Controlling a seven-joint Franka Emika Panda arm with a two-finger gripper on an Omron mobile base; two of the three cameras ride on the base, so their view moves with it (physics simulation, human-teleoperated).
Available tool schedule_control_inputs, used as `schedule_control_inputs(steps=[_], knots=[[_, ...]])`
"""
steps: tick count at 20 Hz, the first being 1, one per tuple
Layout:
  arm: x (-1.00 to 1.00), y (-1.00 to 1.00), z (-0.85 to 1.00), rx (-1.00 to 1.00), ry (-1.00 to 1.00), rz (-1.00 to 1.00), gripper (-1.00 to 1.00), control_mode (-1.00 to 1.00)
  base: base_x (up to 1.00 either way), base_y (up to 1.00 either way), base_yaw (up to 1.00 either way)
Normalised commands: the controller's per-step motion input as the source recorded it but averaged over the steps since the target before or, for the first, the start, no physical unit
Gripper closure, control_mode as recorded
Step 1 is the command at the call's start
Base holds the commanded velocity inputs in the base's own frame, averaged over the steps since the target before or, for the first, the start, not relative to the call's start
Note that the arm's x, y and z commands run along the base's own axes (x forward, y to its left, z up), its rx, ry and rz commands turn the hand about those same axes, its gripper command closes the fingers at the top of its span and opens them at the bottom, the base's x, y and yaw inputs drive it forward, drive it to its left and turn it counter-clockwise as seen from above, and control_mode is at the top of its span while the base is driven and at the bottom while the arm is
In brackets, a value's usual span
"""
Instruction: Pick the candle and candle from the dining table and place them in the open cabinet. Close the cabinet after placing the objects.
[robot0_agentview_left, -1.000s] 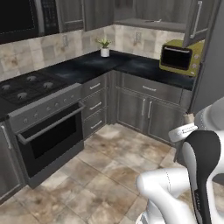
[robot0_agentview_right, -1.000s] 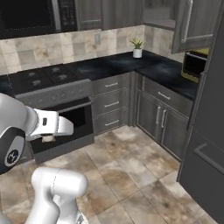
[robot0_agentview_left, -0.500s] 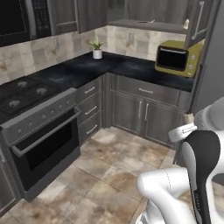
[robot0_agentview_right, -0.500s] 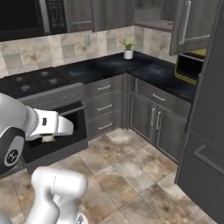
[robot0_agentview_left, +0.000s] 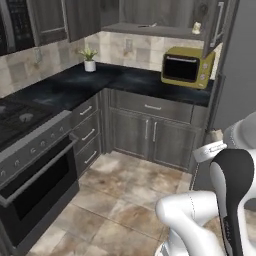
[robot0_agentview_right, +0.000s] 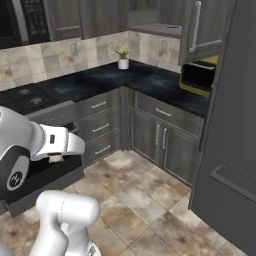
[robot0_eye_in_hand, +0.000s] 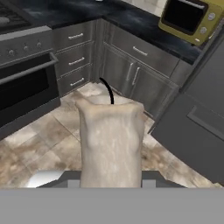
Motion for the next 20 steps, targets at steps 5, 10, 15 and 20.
schedule_control_inputs(steps=[5, 10, 15, 20], knots=[[0.00, 0.00, 0.00, 0.00, 0.00, 0.00, 1.00, 1.00, 0.67, 0.26, -0.30], [0.00, 0.00, 0.00, 0.00, 0.00, 0.00, 1.00, 1.00, 0.71, 0.34, -0.32], [0.00, 0.00, 0.00, 0.00, 0.00, 0.00, 1.00, 1.00, 0.66, 0.29, -0.31], [0.00, 0.00, 0.00, 0.00, 0.00, 0.00, 1.00, 1.00, 0.65, 0.25, -0.28]])
